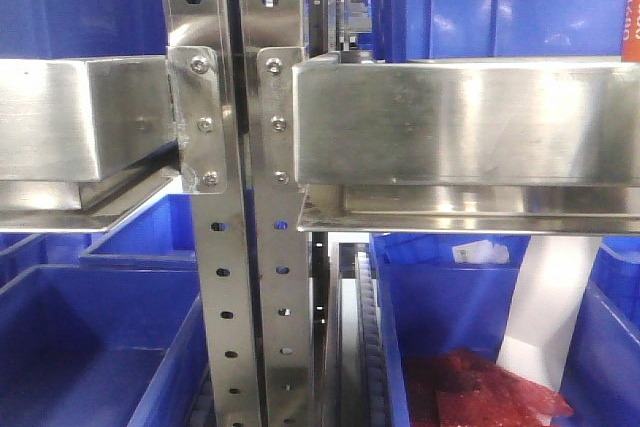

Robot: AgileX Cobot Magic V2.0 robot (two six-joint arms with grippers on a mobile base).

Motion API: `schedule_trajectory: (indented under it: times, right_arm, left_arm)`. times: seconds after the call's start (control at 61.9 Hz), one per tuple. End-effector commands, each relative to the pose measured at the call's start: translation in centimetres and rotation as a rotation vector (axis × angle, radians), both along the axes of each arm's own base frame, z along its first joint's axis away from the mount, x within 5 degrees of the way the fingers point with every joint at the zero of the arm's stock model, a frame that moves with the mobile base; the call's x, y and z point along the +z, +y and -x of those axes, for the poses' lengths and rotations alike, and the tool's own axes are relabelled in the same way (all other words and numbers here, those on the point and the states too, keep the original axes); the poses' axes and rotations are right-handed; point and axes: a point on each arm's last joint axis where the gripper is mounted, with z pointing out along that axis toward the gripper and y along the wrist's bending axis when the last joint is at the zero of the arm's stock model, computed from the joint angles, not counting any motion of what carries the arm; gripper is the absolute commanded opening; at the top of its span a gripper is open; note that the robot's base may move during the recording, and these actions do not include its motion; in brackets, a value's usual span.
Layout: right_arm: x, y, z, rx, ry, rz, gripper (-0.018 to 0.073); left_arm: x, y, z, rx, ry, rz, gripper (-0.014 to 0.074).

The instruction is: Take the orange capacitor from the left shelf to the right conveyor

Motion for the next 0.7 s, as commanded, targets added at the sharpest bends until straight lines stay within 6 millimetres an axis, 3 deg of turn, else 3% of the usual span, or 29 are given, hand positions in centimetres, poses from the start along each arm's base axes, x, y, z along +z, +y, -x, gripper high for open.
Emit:
schedule_trajectory:
  times: [0.0,0.275,0.679]
  right_arm:
    - [1.5,-0.1,-1.7,-0.008,-0.141,0.026,0.0633]
    - [-0.4,-0.2,-4.9,-0.021,-0.180,0.022,0.0633]
    - [-3.3,-0.3,-7.9,-0.034,-0.198,-0.006,0.0633]
  left_arm:
    - [1.1,0.1,0.2,0.005,-0.106,0.016,-0.0127]
    - [1.1,0.1,0.2,0.005,-0.106,0.016,-0.0127]
    - [1.1,0.1,0.2,0.005,-0.106,0.016,-0.0127]
